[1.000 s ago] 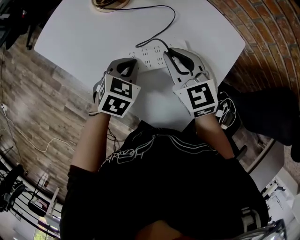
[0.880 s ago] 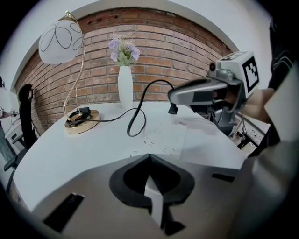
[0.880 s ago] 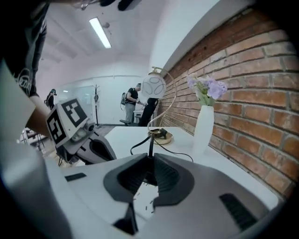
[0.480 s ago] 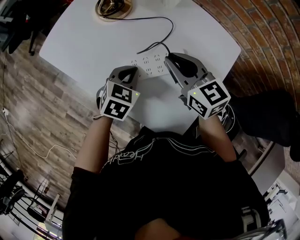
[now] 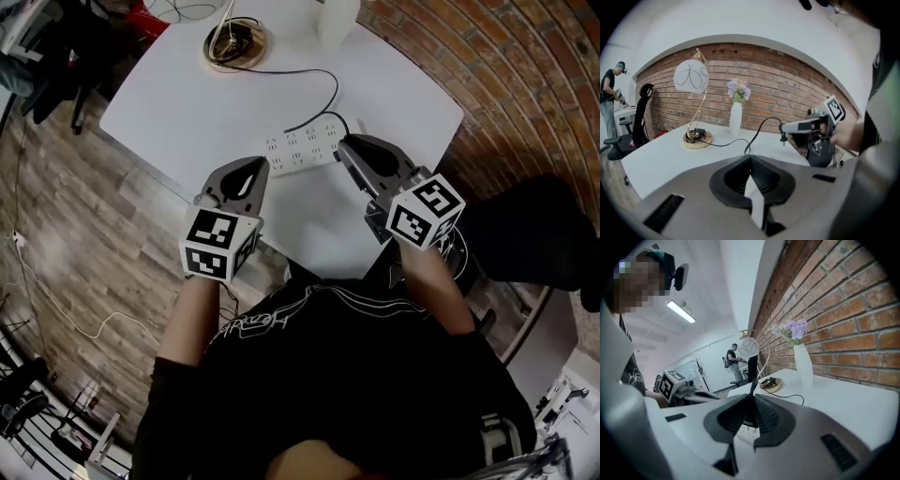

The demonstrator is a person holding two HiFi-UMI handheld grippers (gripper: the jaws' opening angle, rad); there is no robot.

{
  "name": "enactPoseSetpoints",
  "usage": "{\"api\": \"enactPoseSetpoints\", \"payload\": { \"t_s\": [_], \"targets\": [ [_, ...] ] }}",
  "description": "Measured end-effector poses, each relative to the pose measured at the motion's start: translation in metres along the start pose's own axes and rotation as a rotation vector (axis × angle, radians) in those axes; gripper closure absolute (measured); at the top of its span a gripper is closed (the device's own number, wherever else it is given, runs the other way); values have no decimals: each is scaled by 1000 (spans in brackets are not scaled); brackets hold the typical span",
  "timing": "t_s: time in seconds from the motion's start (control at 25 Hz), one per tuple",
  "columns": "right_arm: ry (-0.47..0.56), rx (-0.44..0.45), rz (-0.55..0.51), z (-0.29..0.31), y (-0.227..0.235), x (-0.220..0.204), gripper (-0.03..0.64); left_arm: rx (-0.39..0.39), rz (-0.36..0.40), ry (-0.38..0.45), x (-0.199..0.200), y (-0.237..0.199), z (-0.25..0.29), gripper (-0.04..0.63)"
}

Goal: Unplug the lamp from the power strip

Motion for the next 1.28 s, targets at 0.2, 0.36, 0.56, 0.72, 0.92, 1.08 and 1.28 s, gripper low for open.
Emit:
{"api": "enactPoseSetpoints", "payload": {
  "t_s": [0.2,0.36,0.56,0.72,0.92,1.08,1.28],
  "targets": [
    [27,-15,-22,-8,-39,29,588,-70,-122,115,31,-2,-62,592],
    [50,-6,-15,-33,-66,35,588,-77,-180,138,42,18,-101,592],
    [95,-25,-41,-56,-88,38,588,-123,-182,232,54,36,-138,592],
    [102,-25,-45,-66,-95,35,588,-137,-174,263,54,47,-148,592],
    [119,-20,-58,-80,-111,35,588,-156,-178,291,54,62,-160,592],
    [141,-24,-52,-89,-116,35,588,-167,-174,305,58,70,-167,592],
    [169,-28,-19,-96,-117,32,588,-173,-159,310,61,77,-169,592]
  ]
}}
Point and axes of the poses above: the fingertips, and each gripper's own axes: z forward along the fingers, y to its right, x out of its top, the point moved 8 cm from there along -z, backward along the fingers, and after that the axes turned 4 degrees about x, right-handed, at the moved point
